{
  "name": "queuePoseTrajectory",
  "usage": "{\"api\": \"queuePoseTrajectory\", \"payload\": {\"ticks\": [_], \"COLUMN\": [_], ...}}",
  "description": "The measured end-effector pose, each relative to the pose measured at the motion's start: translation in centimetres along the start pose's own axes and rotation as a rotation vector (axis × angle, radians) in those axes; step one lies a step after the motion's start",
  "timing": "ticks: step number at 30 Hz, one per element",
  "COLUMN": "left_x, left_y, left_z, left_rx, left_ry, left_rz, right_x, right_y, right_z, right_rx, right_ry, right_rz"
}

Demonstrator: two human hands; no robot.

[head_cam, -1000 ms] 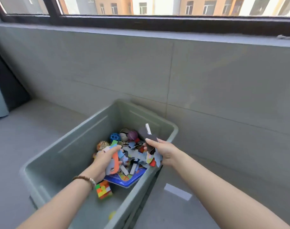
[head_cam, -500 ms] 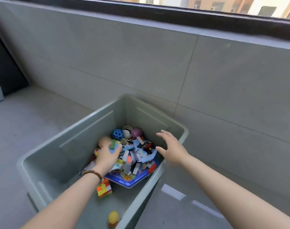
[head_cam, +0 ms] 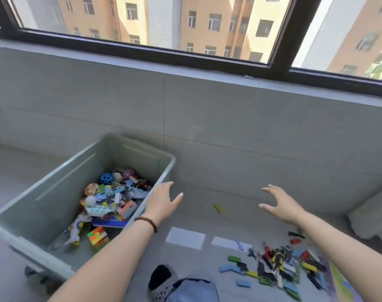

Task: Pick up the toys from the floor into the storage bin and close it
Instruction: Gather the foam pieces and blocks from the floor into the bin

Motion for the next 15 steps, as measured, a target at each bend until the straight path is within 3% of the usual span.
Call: {"api": "queuePoseTrajectory", "payload": {"ticks": [6,15], "left_x": [3.8,7.9], "left_y": [5.4,3.1], "left_z": [-8.4,-25.7], "left_rx": [-0.087,-0.19], "left_ry": [-0.182,-0.55], "left_rz": [-0.075,-0.042], "right_x": [4.2,5.0], "right_y": [8.5,17.1], "right_z": [-1.9,-16.2], "right_rx": [-0.019,-0.183], "right_ry": [-0.071,-0.318], "right_rz": [-0.133,-0.233]}}
Point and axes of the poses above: each hand's wrist, its own x-axis away from the middle knuckle, its own z-axis out of the back of the hand, y = z × x, the point moved 10 cm from there along -x, towards the middle knuckle, and after that the axes turned 12 degrees about y, right-handed, at the moved point
